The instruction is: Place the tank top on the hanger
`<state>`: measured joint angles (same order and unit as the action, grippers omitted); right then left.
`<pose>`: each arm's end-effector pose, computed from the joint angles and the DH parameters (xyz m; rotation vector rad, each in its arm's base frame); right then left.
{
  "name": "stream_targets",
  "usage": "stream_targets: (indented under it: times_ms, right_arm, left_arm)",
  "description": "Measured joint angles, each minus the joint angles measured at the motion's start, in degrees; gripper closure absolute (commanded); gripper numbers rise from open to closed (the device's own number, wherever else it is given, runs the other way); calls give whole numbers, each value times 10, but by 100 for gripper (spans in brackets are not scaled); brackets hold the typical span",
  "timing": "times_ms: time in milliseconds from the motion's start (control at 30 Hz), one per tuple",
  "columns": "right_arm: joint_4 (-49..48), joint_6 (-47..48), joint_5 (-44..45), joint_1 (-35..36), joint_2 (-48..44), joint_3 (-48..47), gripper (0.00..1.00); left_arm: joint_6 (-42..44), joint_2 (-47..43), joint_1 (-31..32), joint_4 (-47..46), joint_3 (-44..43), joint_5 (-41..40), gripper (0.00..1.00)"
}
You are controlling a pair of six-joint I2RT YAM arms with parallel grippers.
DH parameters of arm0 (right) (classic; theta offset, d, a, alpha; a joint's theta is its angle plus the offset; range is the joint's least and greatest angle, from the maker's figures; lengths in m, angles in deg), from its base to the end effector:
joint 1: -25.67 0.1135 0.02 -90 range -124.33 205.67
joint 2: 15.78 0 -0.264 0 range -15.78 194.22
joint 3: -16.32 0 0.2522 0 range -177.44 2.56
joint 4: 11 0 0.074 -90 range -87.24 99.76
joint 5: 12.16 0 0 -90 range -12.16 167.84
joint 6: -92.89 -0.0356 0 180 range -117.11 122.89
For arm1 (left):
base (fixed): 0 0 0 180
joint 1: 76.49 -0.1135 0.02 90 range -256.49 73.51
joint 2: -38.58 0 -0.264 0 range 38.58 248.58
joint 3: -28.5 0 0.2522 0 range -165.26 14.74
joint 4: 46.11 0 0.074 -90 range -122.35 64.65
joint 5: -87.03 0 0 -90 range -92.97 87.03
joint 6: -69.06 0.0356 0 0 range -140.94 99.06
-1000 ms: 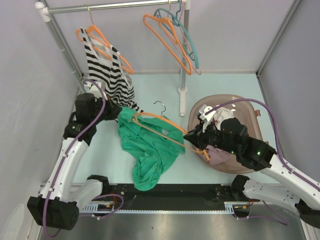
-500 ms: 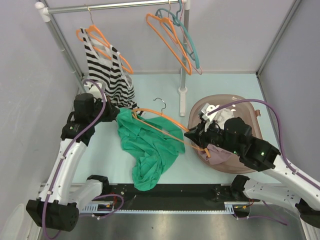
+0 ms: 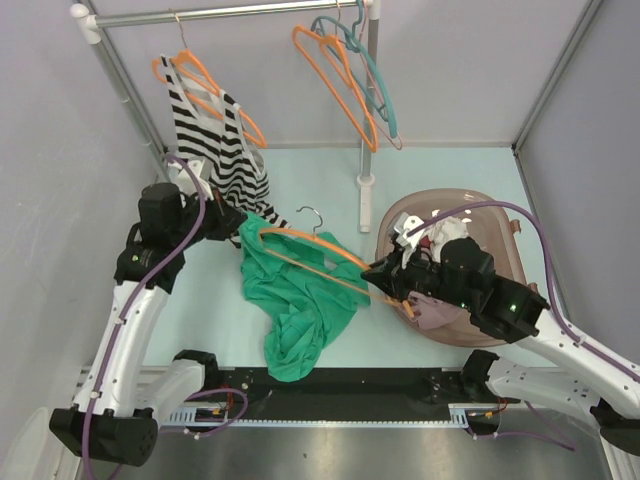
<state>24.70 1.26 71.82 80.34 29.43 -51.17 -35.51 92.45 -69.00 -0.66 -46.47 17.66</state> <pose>0.0975 0.1439 0.3711 -0.9065 1.6423 0.7850 0.1941 -0.0382 0.3733 0.1111 2.0148 -0.6053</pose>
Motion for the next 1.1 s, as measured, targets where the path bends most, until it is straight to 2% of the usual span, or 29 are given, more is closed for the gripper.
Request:
stream_targets:
  times_ms: [400,867,1100]
  right_arm:
    - [-63,-24,-75,-3,-33,32,100]
    - [-142,-23,-57,-23,11,84,100]
    - [-209,-24,-48,-25,24,92,100]
  left_arm:
    - [-5,1,0,-7,-28,67,100]
    - [-75,-13,0,-23,-96,191,100]
    - [-106,-26,0,-51,-104,216,100]
